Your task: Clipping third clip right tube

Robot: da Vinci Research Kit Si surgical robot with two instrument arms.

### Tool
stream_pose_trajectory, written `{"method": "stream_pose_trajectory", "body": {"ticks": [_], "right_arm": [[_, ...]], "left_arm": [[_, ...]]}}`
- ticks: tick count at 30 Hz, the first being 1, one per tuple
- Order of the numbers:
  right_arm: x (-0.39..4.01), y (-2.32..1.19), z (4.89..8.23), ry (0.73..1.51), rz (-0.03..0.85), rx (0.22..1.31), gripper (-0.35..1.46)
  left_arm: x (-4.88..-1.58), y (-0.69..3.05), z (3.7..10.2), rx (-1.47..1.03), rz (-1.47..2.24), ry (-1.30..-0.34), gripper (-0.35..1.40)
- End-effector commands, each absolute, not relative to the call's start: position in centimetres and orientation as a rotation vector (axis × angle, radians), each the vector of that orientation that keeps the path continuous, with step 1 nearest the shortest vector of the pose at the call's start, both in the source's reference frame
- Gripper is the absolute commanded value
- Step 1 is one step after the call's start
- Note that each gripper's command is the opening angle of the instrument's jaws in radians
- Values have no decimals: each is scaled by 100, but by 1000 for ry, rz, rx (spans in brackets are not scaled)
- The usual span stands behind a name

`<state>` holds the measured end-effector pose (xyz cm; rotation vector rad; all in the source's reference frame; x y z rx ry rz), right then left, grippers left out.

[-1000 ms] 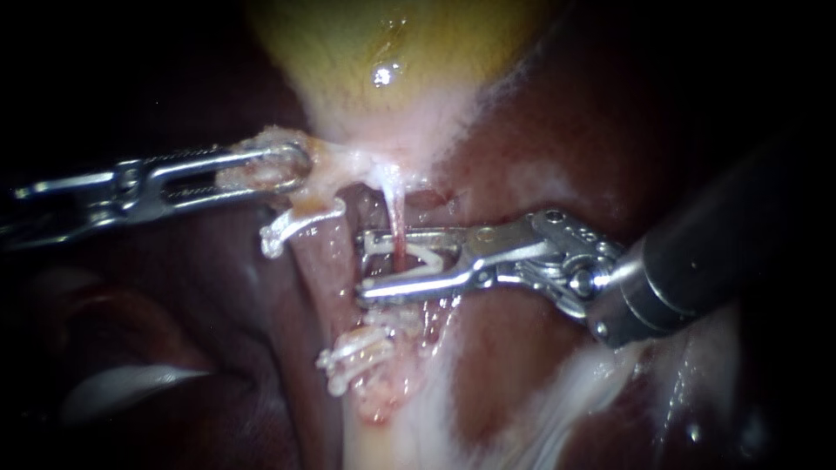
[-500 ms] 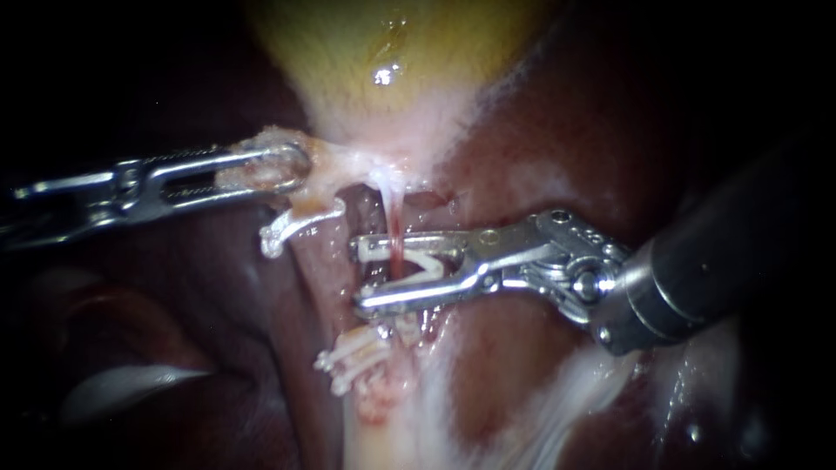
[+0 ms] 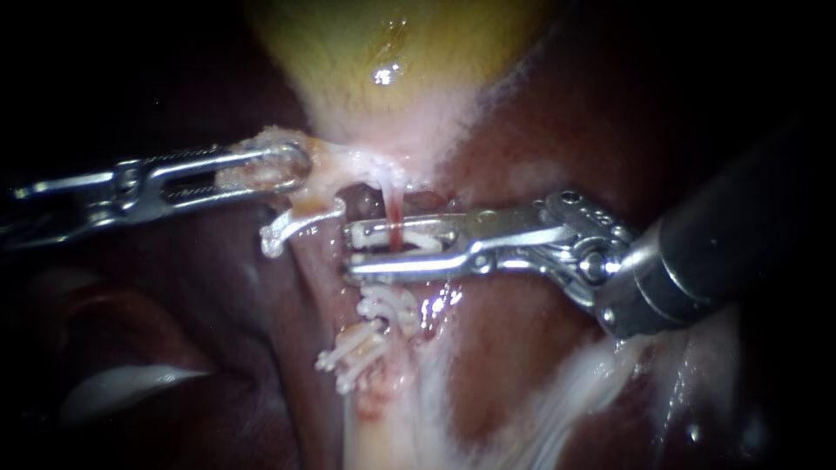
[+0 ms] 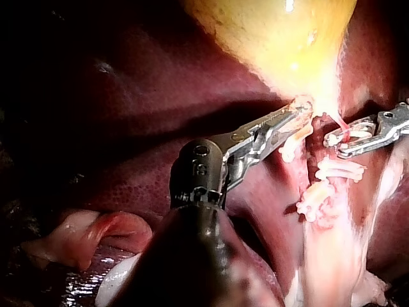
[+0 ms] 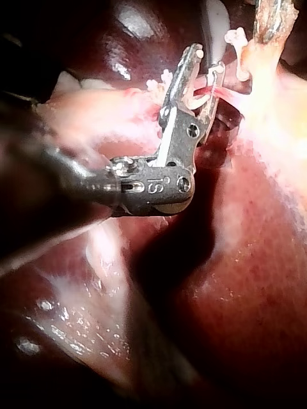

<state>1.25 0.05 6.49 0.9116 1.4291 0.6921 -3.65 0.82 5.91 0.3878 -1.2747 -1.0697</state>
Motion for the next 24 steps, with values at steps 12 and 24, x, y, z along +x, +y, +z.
{"method": "stream_pose_trajectory", "body": {"ticks": [12, 24], "right_arm": [[107, 8, 658, 1383, 720, 896, -35], [107, 8, 659, 1383, 719, 896, -35]], "left_arm": [[-365, 82, 591, 388, -1070, -1275, -35], [-365, 82, 592, 388, -1070, -1275, -35]]}}
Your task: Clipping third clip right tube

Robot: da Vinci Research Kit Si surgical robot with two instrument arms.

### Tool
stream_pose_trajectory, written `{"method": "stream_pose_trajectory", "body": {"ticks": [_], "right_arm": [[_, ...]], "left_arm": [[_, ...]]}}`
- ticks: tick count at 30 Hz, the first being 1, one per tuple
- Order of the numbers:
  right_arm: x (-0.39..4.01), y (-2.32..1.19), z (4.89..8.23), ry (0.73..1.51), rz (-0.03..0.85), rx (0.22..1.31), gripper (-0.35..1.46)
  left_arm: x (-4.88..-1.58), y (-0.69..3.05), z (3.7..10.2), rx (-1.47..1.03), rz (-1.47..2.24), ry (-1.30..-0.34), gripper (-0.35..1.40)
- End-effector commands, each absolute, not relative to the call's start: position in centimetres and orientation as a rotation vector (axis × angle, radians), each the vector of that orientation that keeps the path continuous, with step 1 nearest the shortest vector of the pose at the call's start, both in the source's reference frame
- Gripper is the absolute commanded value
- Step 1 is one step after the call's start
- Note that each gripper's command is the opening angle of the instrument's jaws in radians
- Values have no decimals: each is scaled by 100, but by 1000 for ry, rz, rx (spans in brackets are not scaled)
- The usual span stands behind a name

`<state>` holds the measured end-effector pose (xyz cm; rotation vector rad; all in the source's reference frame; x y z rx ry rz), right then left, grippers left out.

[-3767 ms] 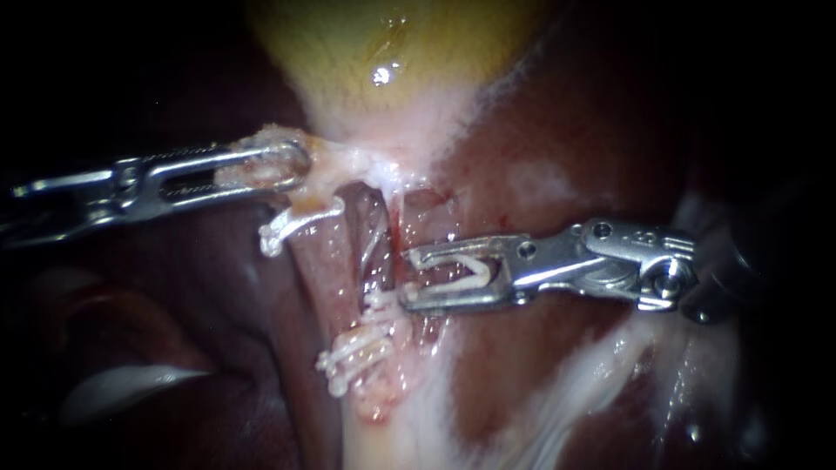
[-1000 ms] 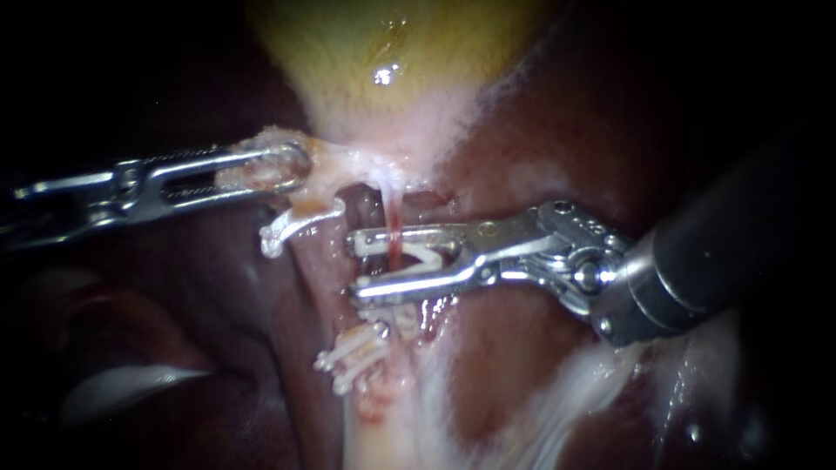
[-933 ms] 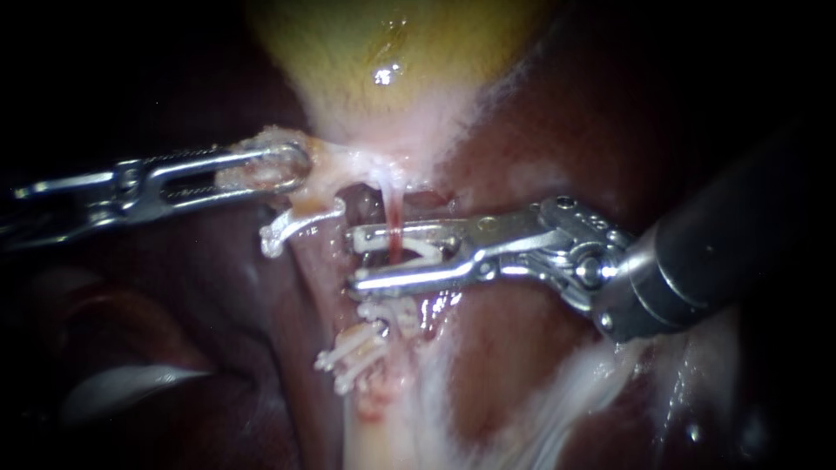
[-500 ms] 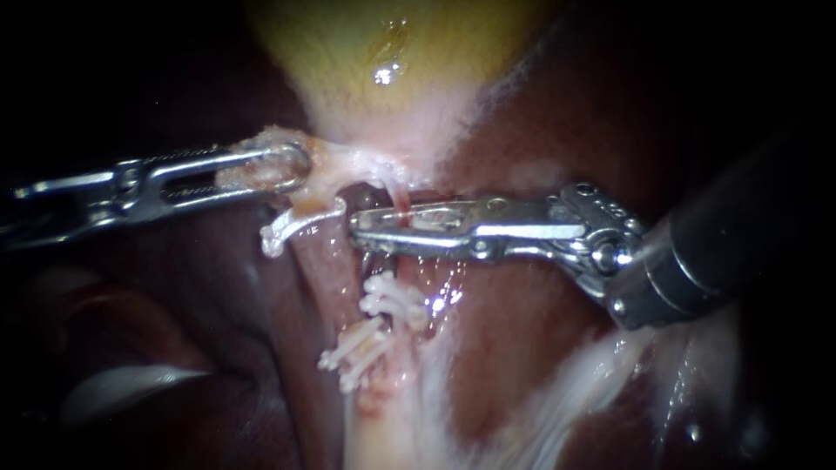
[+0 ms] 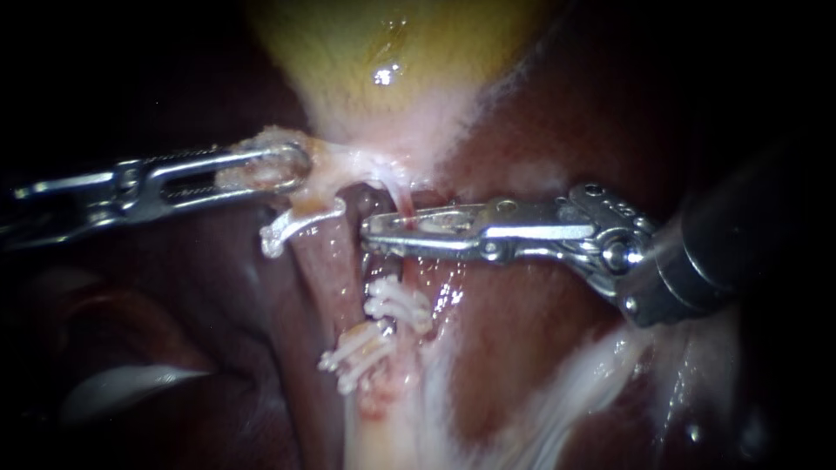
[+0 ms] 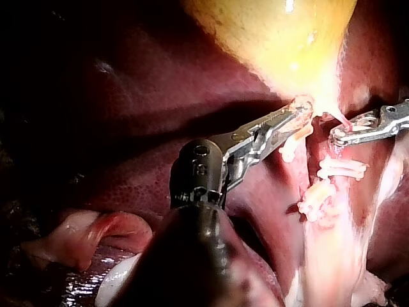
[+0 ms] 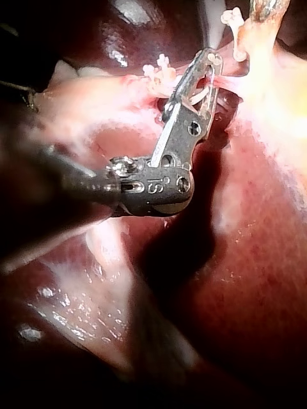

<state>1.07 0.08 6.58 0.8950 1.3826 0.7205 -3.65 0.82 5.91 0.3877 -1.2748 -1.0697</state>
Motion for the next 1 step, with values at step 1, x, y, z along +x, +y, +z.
{"method": "stream_pose_trajectory", "body": {"ticks": [1], "right_arm": [[107, 8, 659, 1384, 717, 898, -35]], "left_arm": [[-365, 82, 592, 388, -1070, -1275, -35]]}}
